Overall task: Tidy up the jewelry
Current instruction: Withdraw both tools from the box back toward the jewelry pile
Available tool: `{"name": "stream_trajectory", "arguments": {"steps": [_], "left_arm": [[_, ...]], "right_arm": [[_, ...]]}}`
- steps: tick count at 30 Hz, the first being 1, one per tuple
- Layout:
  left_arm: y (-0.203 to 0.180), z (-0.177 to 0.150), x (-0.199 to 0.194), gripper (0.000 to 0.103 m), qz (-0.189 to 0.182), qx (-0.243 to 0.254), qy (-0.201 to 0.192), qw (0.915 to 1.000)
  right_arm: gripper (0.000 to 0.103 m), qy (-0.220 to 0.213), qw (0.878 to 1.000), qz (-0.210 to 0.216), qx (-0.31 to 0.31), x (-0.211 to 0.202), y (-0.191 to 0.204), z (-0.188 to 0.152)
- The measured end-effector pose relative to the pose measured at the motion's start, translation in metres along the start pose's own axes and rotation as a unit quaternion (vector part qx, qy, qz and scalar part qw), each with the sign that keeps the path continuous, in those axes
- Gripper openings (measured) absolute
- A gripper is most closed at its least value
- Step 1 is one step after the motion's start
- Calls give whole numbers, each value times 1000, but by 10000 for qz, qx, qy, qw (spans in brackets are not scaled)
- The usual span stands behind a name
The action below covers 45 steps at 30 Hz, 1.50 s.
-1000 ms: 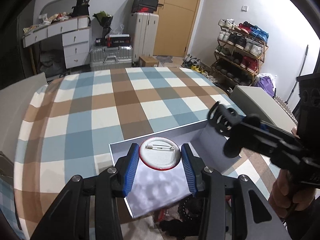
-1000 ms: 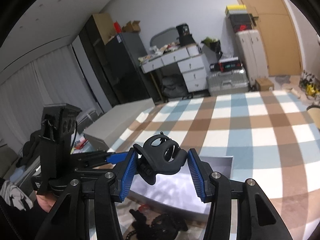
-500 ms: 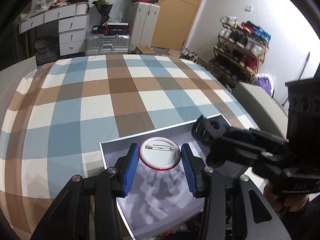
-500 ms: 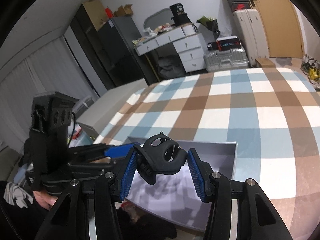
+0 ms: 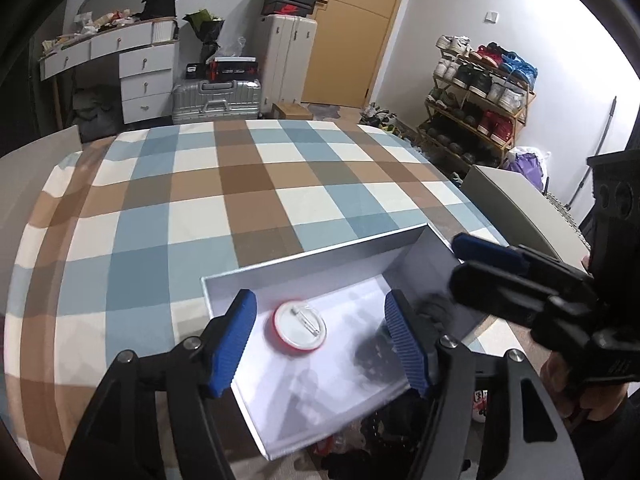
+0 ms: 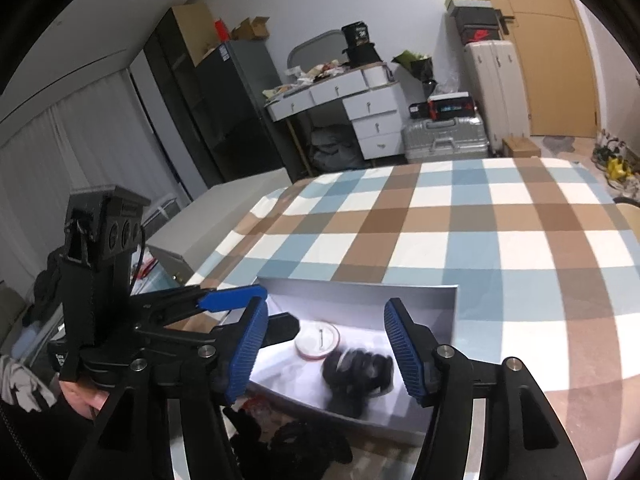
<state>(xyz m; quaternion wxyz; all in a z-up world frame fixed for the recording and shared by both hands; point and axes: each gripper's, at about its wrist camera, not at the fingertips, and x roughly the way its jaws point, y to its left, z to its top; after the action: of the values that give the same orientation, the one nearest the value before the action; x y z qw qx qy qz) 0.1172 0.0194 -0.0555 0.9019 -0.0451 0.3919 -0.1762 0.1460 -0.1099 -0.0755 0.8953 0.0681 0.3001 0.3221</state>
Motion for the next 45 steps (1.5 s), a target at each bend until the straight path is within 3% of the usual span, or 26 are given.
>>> {"name": "stream_trajectory", "arguments": {"steps": [8,11,12,14,18,21,25,27,29,32,40,45], "left_arm": [[1,-7,-24,62,187,-190,-188,9995],[-7,-11,-35,64,414,-118,-334,9985],[-10,-13,-39,71,618,-98,-372,9973],[-15,-16,-47,76,980,-114,-529,9937],[-23,-23,-66,83,1076,-154,-849,9904],[-31,-28,-74,83,1170,-144,-939,9886],[-39,-34,-87,84,1451,-31,-1164,9825],[-40,-38,-95,92,1611,-20,-1335,9779],[-39,-42,-100,100,1559,-88,-1438,9772],[-40,-49,-104,102,1542,-91,-1538,9760],[-28,-86,-92,102,1574,-239,-1231,9795],[-8,-114,-84,102,1544,-495,-838,9832]], "right_arm": [[67,-478,9985,-234,82,-44,5,-4],[73,-749,9965,-370,1,-68,13,-9],[78,-864,9953,-444,-52,-76,17,-12],[86,-1100,9923,-543,-177,-92,24,-19],[102,-1470,9862,-703,-303,-120,35,-33],[103,-1587,9837,-768,-354,-132,42,-40],[103,-1476,9841,-903,-405,-139,50,-49],[103,-1447,9845,-912,-392,-142,52,-56],[103,-1420,9841,-977,-420,-144,56,-64],[103,-1294,9848,-1041,-501,-141,59,-76],[103,-534,9924,-1035,-391,-110,56,-111],[103,-73,9977,-598,-319,-82,60,-122]]}}
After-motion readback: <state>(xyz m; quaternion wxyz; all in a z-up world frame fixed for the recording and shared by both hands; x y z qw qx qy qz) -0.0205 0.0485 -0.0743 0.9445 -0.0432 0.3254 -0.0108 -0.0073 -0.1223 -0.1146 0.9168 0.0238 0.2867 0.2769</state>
